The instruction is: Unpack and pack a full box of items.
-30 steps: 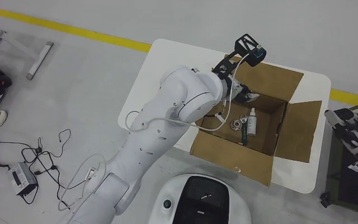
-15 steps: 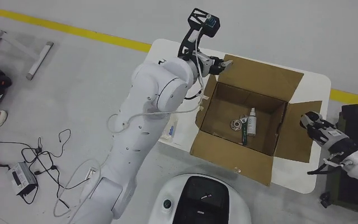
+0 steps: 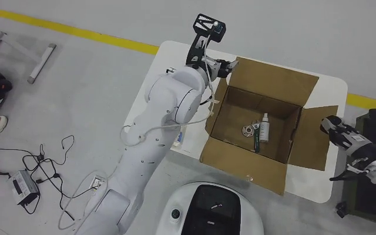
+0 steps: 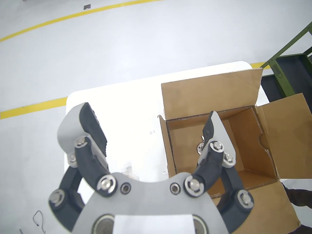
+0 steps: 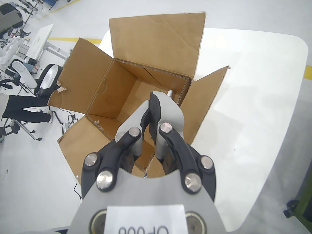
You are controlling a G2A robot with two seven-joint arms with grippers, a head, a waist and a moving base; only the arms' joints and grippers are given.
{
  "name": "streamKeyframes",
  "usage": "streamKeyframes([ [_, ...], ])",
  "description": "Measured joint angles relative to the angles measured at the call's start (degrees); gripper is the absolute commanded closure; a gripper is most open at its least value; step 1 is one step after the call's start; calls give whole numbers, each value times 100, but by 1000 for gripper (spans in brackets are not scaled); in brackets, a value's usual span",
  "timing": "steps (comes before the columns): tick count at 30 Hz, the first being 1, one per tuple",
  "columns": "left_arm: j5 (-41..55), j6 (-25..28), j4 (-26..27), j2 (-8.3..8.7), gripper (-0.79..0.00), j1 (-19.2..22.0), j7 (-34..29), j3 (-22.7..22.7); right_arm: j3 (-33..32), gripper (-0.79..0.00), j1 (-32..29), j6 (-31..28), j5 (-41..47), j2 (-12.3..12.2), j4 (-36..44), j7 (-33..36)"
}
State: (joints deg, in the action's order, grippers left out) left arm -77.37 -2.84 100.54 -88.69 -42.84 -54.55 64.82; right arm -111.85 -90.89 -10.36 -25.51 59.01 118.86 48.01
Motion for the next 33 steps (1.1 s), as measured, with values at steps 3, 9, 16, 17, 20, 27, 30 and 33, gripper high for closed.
streamKeyframes([
  [3,44,388,80,46,-785,-119,506,193,324,0,170,229,-247,-14,223,78],
  [9,-93,1255,300,195,-785,-410,832,779,1491,0,917,1408,-1209,-32,351,709],
  [16,-251,1502,412,258,-785,-543,879,986,2992,0,1796,2313,-2443,33,-84,975],
  [17,-249,1501,411,258,-785,-542,879,985,2979,0,1794,2312,-2437,32,-83,972],
  [20,-248,1500,411,257,-785,-541,878,984,2928,0,1781,2299,-2410,31,-75,969],
  [27,-247,1500,411,257,-785,-541,878,985,2930,0,1781,2299,-2411,31,-75,969],
  [30,-247,1500,411,257,-785,-541,878,985,2998,0,1754,2263,-2500,25,-57,923],
  [33,-247,1500,411,257,-785,-541,878,985,3429,0,1786,2556,-3269,52,-67,980],
])
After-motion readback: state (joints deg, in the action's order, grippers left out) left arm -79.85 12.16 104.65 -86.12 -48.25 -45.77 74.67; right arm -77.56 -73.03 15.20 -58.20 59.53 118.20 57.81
